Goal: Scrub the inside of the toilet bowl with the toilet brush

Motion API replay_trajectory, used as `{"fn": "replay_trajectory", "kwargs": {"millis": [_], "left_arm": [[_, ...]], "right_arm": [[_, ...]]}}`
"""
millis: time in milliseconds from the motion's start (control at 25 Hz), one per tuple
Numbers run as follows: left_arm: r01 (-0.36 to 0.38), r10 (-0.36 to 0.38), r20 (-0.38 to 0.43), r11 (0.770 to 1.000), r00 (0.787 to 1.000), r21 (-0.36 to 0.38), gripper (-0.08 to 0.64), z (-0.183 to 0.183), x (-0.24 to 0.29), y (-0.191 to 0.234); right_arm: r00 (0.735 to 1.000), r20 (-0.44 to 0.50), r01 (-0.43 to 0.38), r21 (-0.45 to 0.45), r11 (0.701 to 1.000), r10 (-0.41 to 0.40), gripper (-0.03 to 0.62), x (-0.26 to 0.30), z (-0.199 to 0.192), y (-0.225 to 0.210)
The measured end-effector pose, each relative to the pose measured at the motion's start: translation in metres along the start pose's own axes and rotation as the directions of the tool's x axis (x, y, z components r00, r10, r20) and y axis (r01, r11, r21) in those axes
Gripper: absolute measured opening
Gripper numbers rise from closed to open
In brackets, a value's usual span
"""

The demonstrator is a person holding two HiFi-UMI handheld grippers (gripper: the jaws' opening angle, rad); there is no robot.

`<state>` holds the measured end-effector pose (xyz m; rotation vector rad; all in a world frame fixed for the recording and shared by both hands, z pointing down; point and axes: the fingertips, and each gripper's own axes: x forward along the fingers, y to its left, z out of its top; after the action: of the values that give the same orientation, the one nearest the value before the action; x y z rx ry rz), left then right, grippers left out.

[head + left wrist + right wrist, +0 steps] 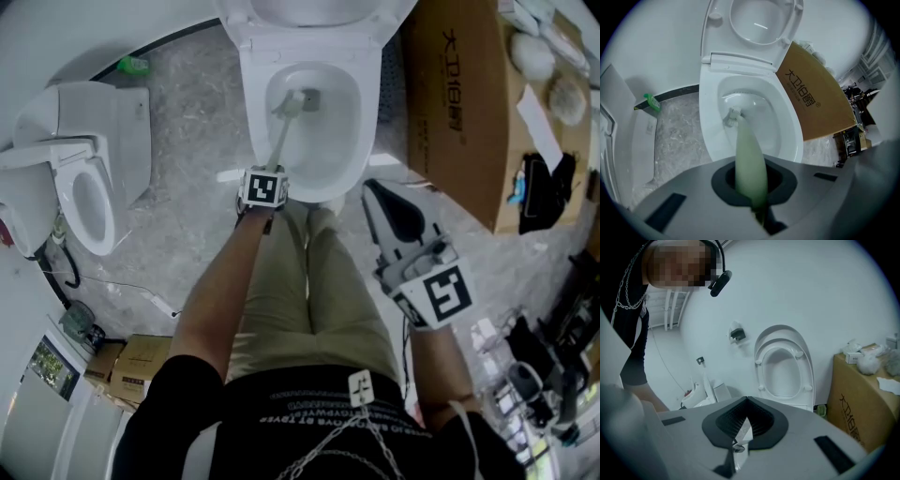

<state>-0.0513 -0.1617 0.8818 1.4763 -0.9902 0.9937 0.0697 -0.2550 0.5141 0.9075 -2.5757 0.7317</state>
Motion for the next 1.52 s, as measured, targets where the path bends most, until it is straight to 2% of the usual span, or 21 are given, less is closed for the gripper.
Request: {"fn": "replay_trajectory", "kwargs": {"millis": [360, 680, 840, 1120, 1320, 1440, 1520], "left_arm": [[0.043, -0.043, 0.029, 0.999, 0.999, -0.006, 0.000, 0.031, 0.013, -0.015], [0.063, -0.063, 0.007, 0.998, 0.998, 0.028, 0.000, 0.039, 0.027, -0.039], [0.070, -0.070, 0.001, 0.994, 0.998, 0.080, 0.000, 0.042, 0.030, -0.053], [0.169, -0.166, -0.037, 0.981, 0.985, 0.098, 0.000, 0.027, 0.031, -0.086], [0.171, -0.169, -0.030, 0.983, 0.985, 0.061, 0.000, 0.007, 0.032, -0.088], [0.151, -0.149, -0.077, 0.988, 0.986, 0.030, 0.000, -0.019, 0.031, -0.082], [0.121, -0.119, -0.080, 0.992, 0.990, 0.023, 0.000, -0.027, 0.030, -0.073]], "right_arm": [[0.999, -0.008, 0.033, 0.018, 0.999, -0.033, 0.003, -0.006, -0.007, -0.012], [0.999, -0.014, 0.048, 0.033, 0.998, -0.047, 0.003, -0.014, -0.013, -0.018], [0.999, -0.019, 0.051, 0.036, 0.998, -0.051, 0.003, -0.020, -0.018, -0.021], [0.999, -0.009, 0.049, 0.035, 0.998, -0.048, 0.003, -0.028, -0.018, -0.022], [0.999, -0.005, 0.037, 0.033, 0.999, -0.037, 0.003, -0.031, -0.020, -0.017], [1.000, -0.007, 0.024, 0.028, 0.999, -0.024, 0.003, -0.032, -0.023, -0.012], [1.000, -0.011, 0.019, 0.026, 0.999, -0.018, 0.003, -0.033, -0.026, -0.009]]}}
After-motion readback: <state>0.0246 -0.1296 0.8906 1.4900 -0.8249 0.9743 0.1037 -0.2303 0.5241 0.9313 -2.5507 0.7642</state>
